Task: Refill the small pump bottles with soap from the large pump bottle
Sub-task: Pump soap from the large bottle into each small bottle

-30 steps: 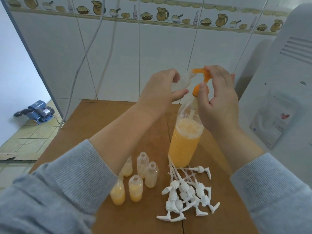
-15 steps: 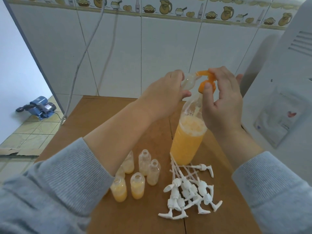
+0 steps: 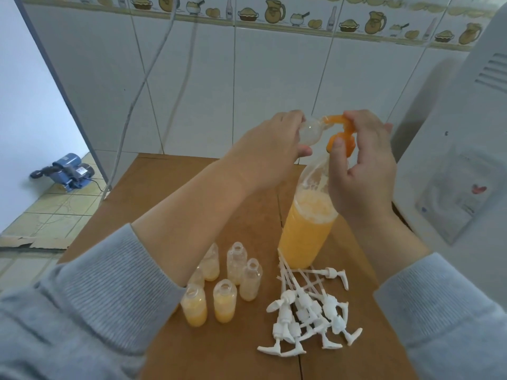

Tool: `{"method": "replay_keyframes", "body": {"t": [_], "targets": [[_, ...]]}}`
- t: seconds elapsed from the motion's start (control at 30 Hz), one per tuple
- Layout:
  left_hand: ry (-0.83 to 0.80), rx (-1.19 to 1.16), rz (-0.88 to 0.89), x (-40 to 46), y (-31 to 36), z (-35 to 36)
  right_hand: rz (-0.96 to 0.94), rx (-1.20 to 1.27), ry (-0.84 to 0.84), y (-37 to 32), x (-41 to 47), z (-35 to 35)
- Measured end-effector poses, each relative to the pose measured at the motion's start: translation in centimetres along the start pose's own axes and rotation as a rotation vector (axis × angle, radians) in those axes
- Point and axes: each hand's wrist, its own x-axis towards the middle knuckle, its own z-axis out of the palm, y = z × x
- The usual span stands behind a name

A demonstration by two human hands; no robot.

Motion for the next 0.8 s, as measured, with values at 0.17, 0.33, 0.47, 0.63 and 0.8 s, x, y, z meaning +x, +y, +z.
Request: {"method": "replay_keyframes", "body": {"t": [0.17,0.33,0.47,0.63,0.8], "targets": [[0.015,0.032,-0.031,0.3,-0.7,-0.7,-0.038,0.001,-0.088,-0.4,0.8,-0.7],[0.045,-0.037,0.020,0.4,-0.1,-0.7,-0.014,0.013,0.011,-0.8,1.0,-1.3],[0.045,-0.028,0.023,0.0,-0.4,-0.1,-0.023,-0.005,0.025,-0.4,0.2,-0.2],[0.025,0.023,0.000,-0.3,-0.6,0.3,-0.026,-0.005,-0.051,0.1,-0.2,-0.3],[0.081,0.046,0.007,-0.2,-0.1,-0.3,-0.051,-0.023,-0.037,-0.4,0.8,-0.7]]}}
